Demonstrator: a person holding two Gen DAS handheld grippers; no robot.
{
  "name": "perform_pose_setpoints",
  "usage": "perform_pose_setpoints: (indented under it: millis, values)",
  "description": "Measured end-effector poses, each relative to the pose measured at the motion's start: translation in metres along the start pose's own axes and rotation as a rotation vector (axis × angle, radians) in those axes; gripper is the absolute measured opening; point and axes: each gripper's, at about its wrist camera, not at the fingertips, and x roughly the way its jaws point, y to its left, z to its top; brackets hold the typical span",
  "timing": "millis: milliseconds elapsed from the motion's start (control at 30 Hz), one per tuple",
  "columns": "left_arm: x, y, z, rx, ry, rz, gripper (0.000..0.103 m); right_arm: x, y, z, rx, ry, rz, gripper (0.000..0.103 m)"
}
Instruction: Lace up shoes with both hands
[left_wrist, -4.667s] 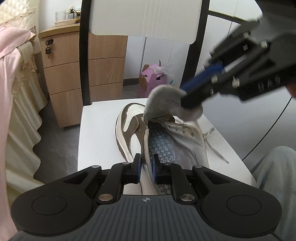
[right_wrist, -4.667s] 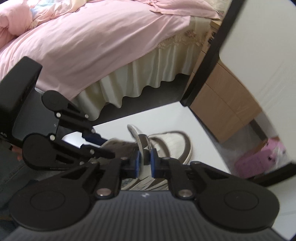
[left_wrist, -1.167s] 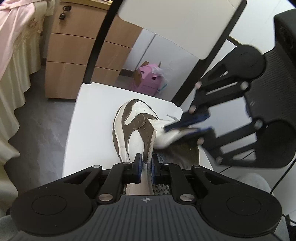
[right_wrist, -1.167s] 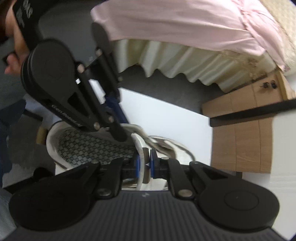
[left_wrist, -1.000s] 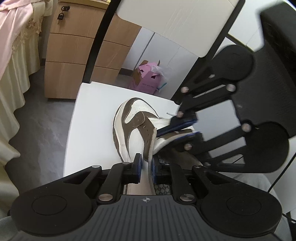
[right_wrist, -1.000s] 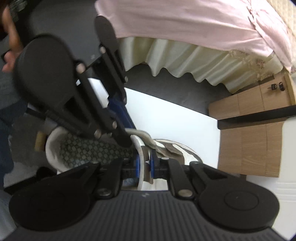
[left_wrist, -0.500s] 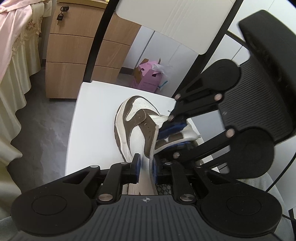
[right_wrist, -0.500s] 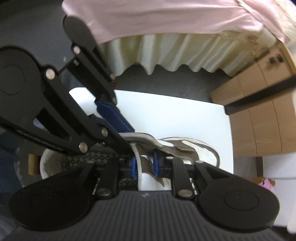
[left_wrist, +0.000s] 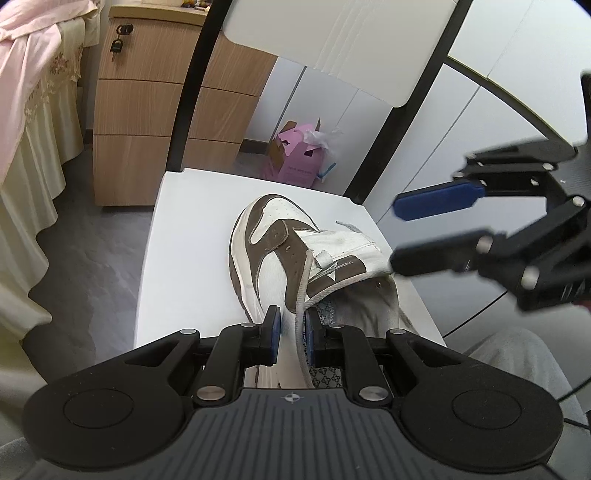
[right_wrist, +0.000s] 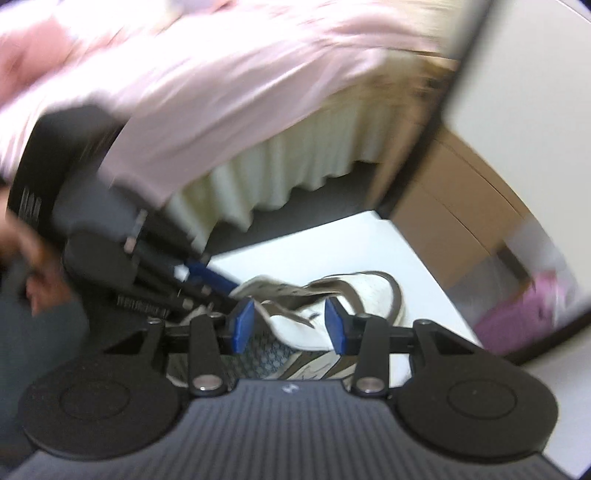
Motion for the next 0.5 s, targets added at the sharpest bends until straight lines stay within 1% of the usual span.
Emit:
perform_pose_setpoints:
  millis: [167,233,267,400,500]
  values:
    - [0.002,-0.005,0.0,0.017,-0.007,0.02,0.017,-0.014,-0.014,-0.041,0.405,-0.157,-0.068,0.043]
    - [0.002,-0.006,0.0,0.025,-0.008,0.027,0.017,-0.013,-0.011,-0.058,0.511,-0.195,-0.085,0.043]
    - [0.002,-0.007,0.0,0.029,-0.01,0.031,0.017,-0.01,-0.009,-0.067,0.55,-0.205,-0.083,0.043]
    - [0.001,-0.011,-0.001,0.052,-0.018,0.051,0.017,-0.001,0.0,-0.086,0.639,-0.243,-0.106,0.044]
    - [-0.003,-0.016,-0.002,0.071,-0.038,0.063,0.019,0.004,0.007,-0.096,0.685,-0.288,-0.127,0.048]
